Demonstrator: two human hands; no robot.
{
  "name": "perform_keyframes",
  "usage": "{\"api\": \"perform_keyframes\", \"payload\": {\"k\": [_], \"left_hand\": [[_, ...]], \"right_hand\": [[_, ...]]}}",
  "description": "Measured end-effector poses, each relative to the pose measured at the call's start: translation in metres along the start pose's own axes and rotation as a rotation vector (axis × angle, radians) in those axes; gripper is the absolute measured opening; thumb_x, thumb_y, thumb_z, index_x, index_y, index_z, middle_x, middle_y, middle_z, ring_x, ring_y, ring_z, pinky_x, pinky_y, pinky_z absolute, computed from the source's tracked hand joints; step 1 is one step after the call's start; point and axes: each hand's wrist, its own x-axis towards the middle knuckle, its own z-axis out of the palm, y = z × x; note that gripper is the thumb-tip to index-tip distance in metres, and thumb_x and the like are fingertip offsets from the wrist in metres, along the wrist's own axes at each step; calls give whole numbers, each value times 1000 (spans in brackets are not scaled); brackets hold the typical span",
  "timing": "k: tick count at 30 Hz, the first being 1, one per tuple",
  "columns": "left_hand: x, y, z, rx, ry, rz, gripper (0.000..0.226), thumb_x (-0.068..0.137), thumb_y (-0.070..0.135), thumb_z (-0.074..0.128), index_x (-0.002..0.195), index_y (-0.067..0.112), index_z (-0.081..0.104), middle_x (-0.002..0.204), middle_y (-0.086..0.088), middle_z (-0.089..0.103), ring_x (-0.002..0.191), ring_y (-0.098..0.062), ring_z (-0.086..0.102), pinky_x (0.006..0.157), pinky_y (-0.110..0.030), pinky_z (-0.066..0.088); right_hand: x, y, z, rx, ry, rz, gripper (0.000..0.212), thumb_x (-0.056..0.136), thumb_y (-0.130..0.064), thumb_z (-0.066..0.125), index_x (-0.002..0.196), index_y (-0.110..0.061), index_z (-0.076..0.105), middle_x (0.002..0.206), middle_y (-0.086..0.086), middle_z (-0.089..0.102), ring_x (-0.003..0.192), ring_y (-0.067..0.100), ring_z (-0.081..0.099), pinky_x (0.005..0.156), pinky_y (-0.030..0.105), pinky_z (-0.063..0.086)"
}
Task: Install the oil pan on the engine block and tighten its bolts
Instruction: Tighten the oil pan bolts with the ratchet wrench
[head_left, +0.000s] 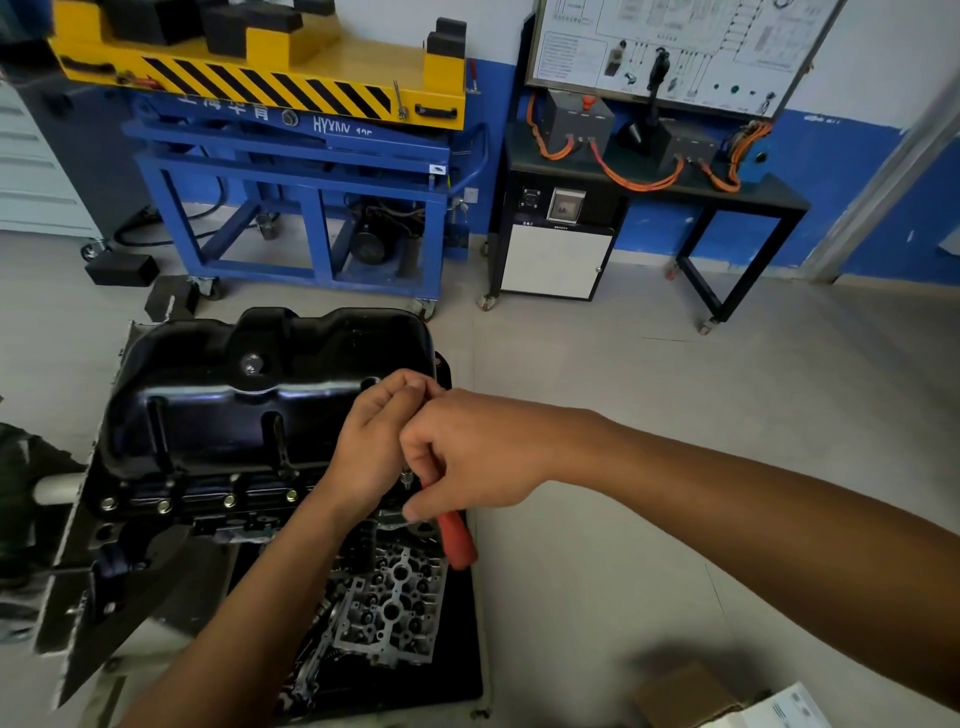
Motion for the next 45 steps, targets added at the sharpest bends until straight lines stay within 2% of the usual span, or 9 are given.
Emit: {"api": "perform_keyframes", "payload": {"k": [7, 10, 15, 20, 24, 30, 34, 37, 45], "left_hand": [[4, -5, -1, 24, -43, -74, 28, 96, 23, 43, 95, 13, 69, 73, -3, 61, 65, -8, 58, 56, -19, 48], [5, -5, 1, 86, -41, -99, 28, 94, 30, 45, 96, 22, 72, 72, -3, 61, 62, -11, 53, 53, -20, 41], [2, -3, 5, 106, -95, -135, 31, 93, 30, 46, 113, 22, 69, 56, 7, 45, 50, -8, 35, 48, -21, 29], [1, 2, 8, 91, -113, -177, 42, 90, 34, 49, 126, 18, 62, 53, 7, 35, 47, -7, 32, 50, -21, 28], [0, -1, 6, 89, -44, -104, 26, 104, 22, 49, 124, 13, 62, 54, 4, 37, 50, -13, 29, 56, -38, 17], [0, -6, 4, 130, 143, -14, 25, 106, 21, 46, 101, 11, 68, 59, 8, 51, 51, -6, 42, 50, -21, 35], [-3, -6, 11, 189, 117, 43, 30, 106, 21, 45, 94, 6, 68, 78, -31, 56, 71, -29, 50, 67, -38, 44], [-5, -5, 14, 170, 93, 35, 31, 107, 18, 43, 92, 6, 67, 85, -43, 51, 78, -34, 49, 74, -47, 40], [-4, -3, 9, 173, 76, -1, 31, 101, 25, 42, 92, 6, 64, 89, -21, 57, 84, -27, 50, 81, -42, 41]], "right_hand": [[0, 11, -22, -197, -151, 57, 25, 79, -27, 83, 76, -18, 61, 67, -7, 61, 53, 2, 55, 49, 16, 39], [4, 22, -31, -292, -169, 117, 28, 79, -20, 83, 73, -20, 55, 50, -10, 61, 41, -6, 54, 46, 17, 40], [13, 36, -40, -494, 13, 184, 18, 80, -16, 80, 75, -14, 63, 75, 5, 69, 69, 19, 68, 64, 37, 58], [18, 43, -34, -578, 269, 107, 24, 86, -7, 66, 73, -20, 50, 73, 1, 50, 75, 27, 60, 62, 39, 51], [10, 46, -27, -570, 298, 105, 16, 90, -16, 64, 79, -20, 53, 81, 3, 57, 74, 27, 57, 57, 34, 42], [-11, 29, -17, -391, 168, 123, 26, 88, -34, 69, 75, -13, 60, 76, 5, 68, 69, 22, 63, 64, 42, 57], [-19, 6, 1, -251, 38, 54, 38, 88, -39, 70, 64, -12, 60, 58, 2, 65, 53, 17, 59, 55, 34, 52], [-19, -4, 13, -245, 43, 1, 41, 90, -39, 69, 64, -9, 60, 51, -1, 55, 43, 10, 45, 45, 23, 36], [-18, 3, 3, -143, -41, 69, 32, 86, -39, 75, 74, -10, 66, 70, 2, 70, 61, 16, 62, 55, 28, 47]]}}
